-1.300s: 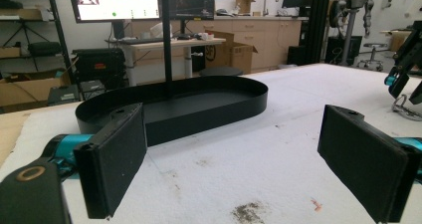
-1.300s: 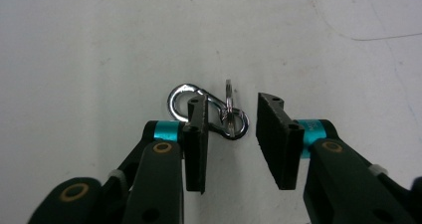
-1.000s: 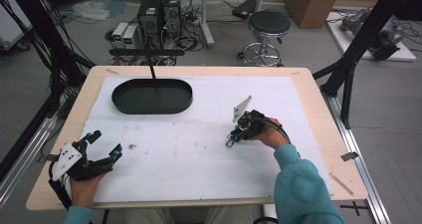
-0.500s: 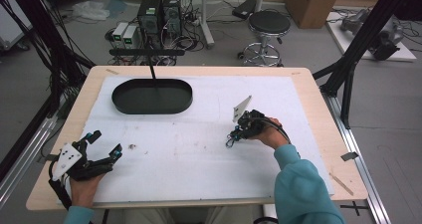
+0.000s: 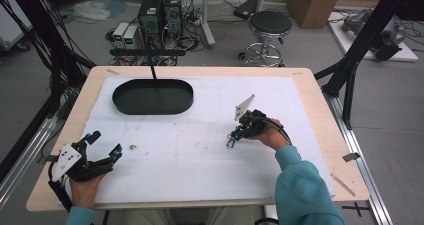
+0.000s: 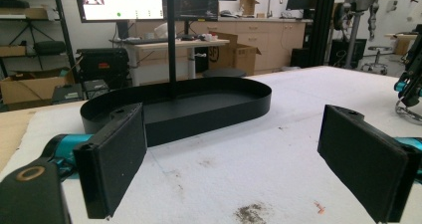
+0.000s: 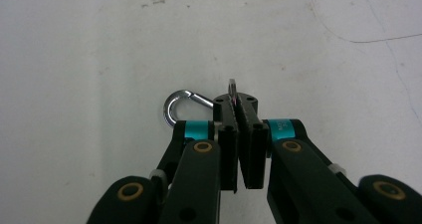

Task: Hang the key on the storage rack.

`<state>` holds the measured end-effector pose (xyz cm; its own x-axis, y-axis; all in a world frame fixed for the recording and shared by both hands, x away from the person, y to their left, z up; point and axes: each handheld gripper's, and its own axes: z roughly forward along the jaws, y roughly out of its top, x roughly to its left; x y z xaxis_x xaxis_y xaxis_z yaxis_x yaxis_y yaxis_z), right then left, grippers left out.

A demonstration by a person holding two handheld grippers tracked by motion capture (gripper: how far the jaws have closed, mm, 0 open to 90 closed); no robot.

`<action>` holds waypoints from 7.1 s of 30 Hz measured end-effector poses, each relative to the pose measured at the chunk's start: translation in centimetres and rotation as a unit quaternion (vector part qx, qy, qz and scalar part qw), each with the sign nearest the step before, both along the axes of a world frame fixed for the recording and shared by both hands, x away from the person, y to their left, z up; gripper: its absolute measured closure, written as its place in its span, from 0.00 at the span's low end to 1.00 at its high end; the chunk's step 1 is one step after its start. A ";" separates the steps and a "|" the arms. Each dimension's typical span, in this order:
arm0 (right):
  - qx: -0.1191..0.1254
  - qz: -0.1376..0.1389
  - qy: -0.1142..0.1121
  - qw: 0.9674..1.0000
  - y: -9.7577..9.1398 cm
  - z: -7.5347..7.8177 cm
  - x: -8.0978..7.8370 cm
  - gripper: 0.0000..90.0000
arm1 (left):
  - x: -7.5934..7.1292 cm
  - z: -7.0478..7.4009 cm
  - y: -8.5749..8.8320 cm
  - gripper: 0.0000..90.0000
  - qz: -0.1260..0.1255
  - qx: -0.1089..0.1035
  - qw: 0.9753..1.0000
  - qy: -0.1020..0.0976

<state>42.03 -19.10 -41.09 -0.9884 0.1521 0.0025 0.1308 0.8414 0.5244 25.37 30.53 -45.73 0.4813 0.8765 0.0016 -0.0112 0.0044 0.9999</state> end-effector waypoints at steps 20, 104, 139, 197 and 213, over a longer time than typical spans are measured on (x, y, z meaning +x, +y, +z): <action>0.144 -0.025 0.014 0.989 -1.2 1.8 0.0 0.99 | 0.8 0.7 0.3 0.14 -0.019 0.013 0.999 0.025; 0.363 0.087 -0.004 0.928 6.6 9.6 -2.0 0.98 | 11.7 14.2 -15.7 0.32 -0.423 0.093 0.894 0.117; 0.369 0.090 0.001 0.925 6.4 9.6 -2.0 0.98 | 11.4 14.6 -15.4 0.89 -0.426 0.092 0.895 0.090; 0.385 -0.072 -0.090 0.916 0.1 7.9 -6.6 0.01 | 12.4 16.4 -12.2 0.98 -0.341 0.117 0.923 0.131; 0.397 -0.191 -0.129 0.888 -8.5 2.1 -10.6 0.01 | 16.4 19.2 -10.0 0.98 -0.263 0.168 0.936 0.161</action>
